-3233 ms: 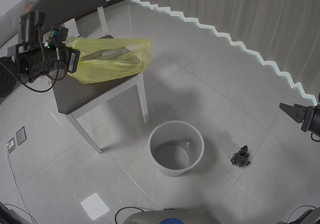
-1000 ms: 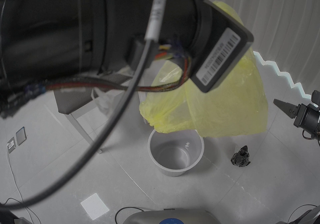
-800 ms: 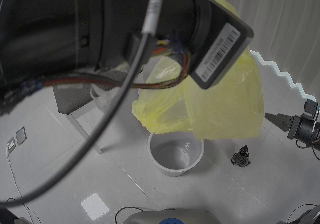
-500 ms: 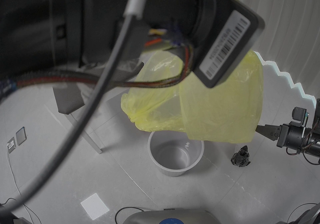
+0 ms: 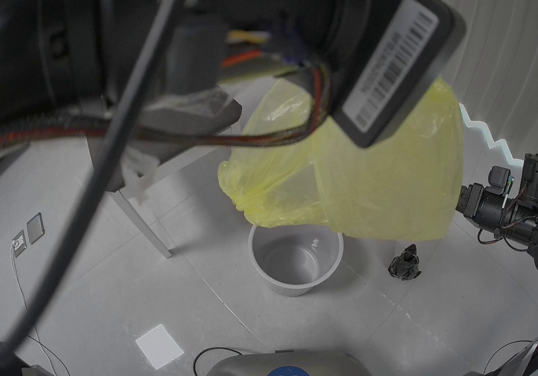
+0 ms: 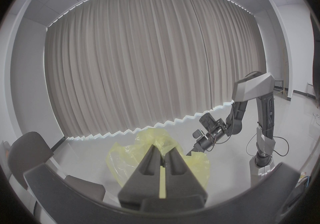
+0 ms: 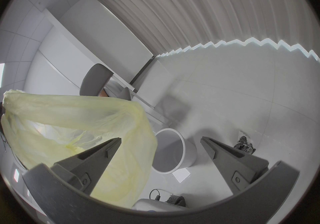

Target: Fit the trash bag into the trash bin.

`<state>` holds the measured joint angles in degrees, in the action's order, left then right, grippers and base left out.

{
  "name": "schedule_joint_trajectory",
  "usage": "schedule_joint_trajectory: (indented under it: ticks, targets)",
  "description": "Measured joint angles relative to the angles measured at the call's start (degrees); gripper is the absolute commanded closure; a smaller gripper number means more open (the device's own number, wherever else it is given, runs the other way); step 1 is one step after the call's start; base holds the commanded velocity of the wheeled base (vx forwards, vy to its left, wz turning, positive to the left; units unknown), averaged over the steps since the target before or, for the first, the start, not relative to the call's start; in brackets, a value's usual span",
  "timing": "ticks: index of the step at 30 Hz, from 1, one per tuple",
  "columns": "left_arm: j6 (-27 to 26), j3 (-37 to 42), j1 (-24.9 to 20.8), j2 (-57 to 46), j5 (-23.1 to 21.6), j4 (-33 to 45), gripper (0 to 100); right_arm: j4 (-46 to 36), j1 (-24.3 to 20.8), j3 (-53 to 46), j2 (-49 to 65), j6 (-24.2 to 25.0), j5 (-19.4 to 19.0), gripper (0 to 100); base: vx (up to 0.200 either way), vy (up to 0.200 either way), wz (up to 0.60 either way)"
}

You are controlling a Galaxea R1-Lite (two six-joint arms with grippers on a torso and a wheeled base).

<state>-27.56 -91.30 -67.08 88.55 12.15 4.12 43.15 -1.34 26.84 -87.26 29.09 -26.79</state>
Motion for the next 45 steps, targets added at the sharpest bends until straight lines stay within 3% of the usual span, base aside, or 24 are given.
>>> schedule_joint_trajectory:
  ticks: [4,7,12,28,29,40,45]
  targets:
    - [0.0,0.1,-0.3,0.0,-0.1,-1.8,100,0.1,0.1,0.8,-2.1,1.2,0.0,0,0.000,0.000,0.00]
    - [0.1,0.1,-0.4,0.1,-0.1,-2.1,100,0.4,0.1,1.3,-3.0,4.7,-0.9,0,0.000,0.000,0.00]
    - [0.4,0.1,-0.6,0.2,-0.1,-2.4,100,2.4,-0.1,1.8,-3.6,11.3,-5.6,0,0.000,0.000,0.00]
    - [0.6,-0.1,-0.7,0.6,-0.1,-3.6,100,3.1,-0.4,0.6,-2.9,12.3,-10.2,0,0.000,0.000,0.00]
    - [0.6,-0.1,-0.7,0.6,-0.1,-3.6,100,3.0,-0.4,0.5,-2.9,12.2,-10.2,100,0.000,0.000,0.00]
    - [0.6,0.2,-0.5,0.7,-0.1,-3.5,100,2.9,0.0,0.4,-2.8,11.1,-10.0,100,0.000,0.000,0.00]
    - [0.6,0.7,-0.4,0.9,-0.1,-3.5,100,2.9,0.2,-0.3,-2.8,8.4,-10.0,100,0.000,0.000,0.00]
